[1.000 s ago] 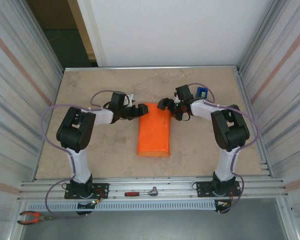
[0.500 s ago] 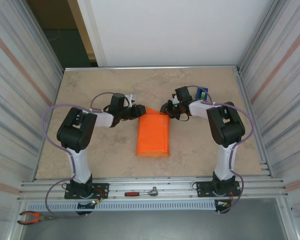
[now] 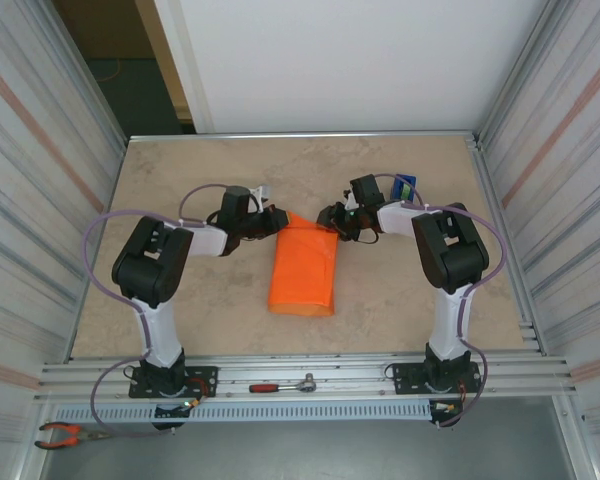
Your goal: Wrap the gift box in paper
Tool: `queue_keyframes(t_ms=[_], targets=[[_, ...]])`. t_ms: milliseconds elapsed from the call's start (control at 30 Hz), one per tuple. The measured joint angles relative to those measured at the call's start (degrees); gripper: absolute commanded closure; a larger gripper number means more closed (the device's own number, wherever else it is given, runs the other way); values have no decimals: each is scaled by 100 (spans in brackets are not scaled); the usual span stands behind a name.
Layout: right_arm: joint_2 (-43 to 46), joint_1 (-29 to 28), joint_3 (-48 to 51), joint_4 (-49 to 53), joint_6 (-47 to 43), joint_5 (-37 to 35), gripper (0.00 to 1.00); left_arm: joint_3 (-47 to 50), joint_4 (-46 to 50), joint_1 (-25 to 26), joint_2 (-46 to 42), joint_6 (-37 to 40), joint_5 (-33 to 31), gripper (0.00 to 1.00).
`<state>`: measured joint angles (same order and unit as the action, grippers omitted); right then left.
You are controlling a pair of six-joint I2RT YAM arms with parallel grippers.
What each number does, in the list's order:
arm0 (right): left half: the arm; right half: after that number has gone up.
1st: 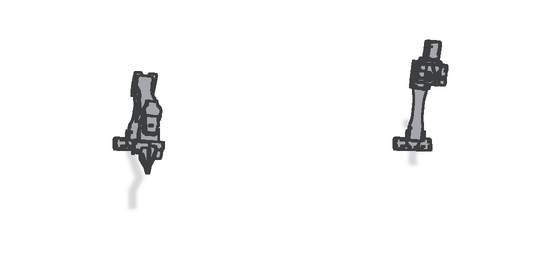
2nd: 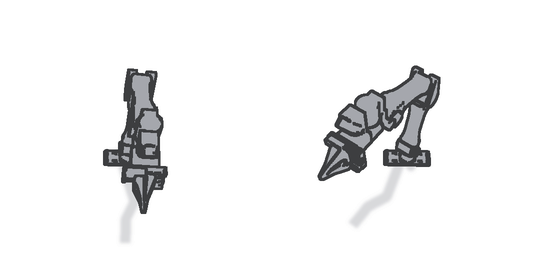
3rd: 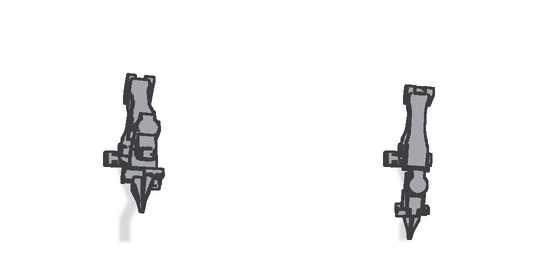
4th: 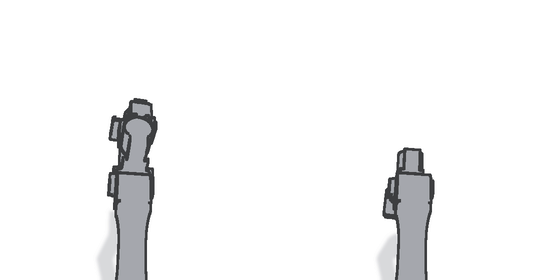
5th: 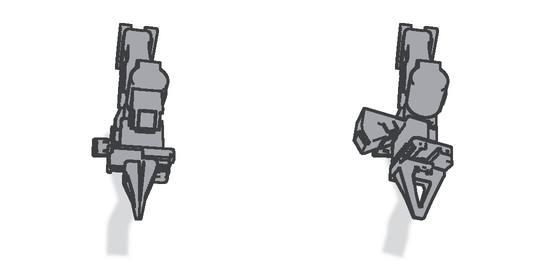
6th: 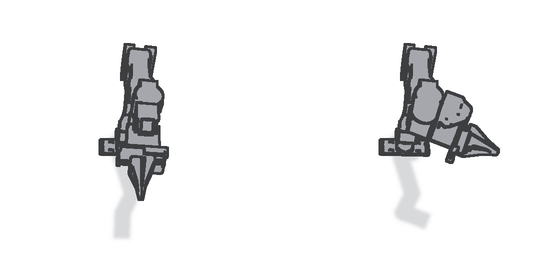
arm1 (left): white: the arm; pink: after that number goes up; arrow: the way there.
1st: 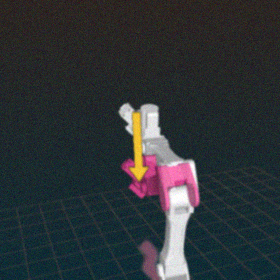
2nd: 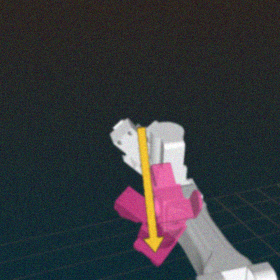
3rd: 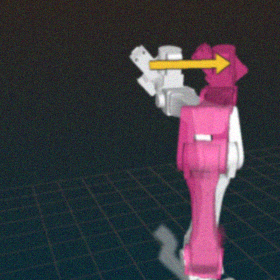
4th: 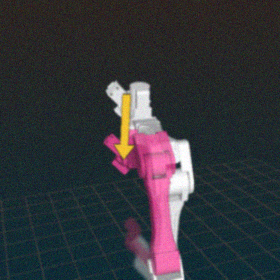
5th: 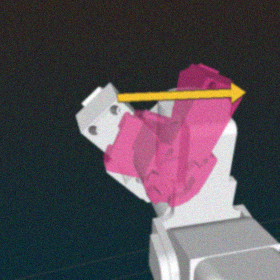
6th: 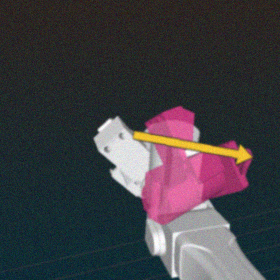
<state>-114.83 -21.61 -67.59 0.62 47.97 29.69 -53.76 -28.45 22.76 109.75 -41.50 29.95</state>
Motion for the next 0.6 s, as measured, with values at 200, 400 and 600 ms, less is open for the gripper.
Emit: queue_keyframes(t_ms=[200,400,600], targets=[[365,76,-35,221,-120,-166,2,22,203,11,-26,37,-247,49],[1246,146,-33,1043,-420,-1038,2,17,1104,-22,-503,501,-461,1],[2511,-17,437,1272,-621,-1805,2,116,1493,-33,-1864,844,-850,1]])
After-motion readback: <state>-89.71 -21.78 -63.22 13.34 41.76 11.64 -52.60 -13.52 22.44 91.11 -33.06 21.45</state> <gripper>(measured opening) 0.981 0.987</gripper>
